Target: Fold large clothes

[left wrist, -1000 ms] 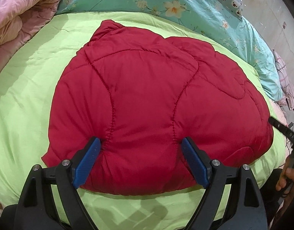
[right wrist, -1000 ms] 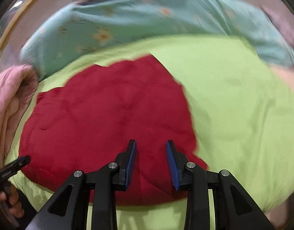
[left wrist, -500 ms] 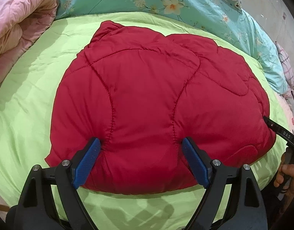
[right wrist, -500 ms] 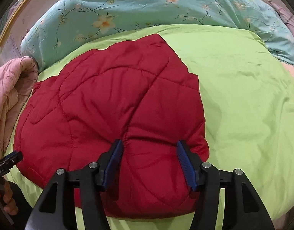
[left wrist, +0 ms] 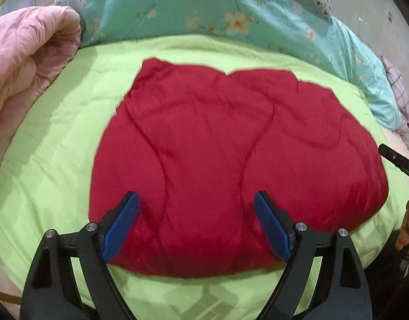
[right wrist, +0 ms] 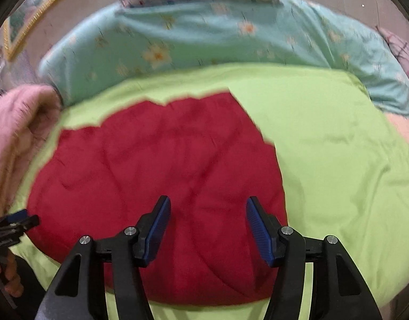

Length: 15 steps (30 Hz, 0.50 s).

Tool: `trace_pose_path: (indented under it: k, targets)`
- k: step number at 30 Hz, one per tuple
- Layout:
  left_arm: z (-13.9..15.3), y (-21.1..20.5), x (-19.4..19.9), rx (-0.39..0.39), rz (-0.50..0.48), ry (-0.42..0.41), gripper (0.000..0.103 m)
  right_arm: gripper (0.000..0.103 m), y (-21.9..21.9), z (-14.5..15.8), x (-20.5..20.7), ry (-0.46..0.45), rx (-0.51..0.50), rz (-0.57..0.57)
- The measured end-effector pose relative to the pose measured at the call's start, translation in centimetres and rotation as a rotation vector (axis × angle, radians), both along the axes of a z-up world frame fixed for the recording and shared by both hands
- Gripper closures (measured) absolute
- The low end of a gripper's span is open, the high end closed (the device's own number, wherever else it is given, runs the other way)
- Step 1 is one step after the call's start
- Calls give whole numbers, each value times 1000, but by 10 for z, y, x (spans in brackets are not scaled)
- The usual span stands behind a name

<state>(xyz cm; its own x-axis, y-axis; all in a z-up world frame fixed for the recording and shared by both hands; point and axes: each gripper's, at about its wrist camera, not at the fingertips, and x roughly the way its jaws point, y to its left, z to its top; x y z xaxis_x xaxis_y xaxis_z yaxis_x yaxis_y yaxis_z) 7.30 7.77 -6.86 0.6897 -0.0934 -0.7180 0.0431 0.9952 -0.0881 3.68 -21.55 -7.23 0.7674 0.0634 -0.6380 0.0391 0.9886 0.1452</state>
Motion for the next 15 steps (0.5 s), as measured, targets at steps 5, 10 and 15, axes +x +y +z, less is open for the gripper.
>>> trace_pose_path:
  k: [5, 10, 15]
  targets:
    - [-1, 9, 28, -31, 22, 23, 15, 40, 18, 21, 30, -15, 14, 99]
    - [-7, 8, 58, -27, 30, 46, 15, 43, 44, 4, 82, 93, -31, 178]
    - [-13, 4, 86, 15, 43, 68, 11, 44, 41, -20, 128, 175, -77, 132]
